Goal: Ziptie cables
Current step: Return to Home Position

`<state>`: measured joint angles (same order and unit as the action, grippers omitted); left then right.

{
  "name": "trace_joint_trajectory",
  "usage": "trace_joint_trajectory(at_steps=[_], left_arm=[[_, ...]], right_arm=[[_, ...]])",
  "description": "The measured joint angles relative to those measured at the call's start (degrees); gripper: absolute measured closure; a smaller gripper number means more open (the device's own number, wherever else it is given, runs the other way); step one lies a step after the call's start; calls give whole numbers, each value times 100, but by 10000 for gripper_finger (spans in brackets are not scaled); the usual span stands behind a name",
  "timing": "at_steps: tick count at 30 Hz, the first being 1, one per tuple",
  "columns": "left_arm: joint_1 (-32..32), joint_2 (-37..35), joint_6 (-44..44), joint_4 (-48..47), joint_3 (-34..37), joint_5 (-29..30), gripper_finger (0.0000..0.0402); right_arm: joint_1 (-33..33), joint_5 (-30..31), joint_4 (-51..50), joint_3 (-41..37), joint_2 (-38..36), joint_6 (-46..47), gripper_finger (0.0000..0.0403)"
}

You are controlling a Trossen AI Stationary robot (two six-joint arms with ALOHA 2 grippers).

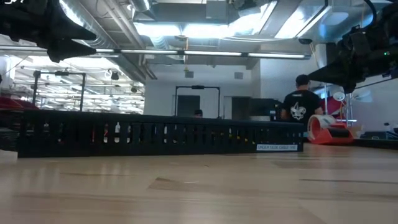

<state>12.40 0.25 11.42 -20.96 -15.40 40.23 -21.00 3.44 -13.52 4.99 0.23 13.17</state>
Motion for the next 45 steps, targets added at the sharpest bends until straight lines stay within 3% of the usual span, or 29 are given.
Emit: trace_joint_trajectory(at_steps=[45], left_arm=[[-2, 4, 59, -1204, 0, 2, 107]], right_arm=[[0, -2, -2, -2, 2, 0, 402]])
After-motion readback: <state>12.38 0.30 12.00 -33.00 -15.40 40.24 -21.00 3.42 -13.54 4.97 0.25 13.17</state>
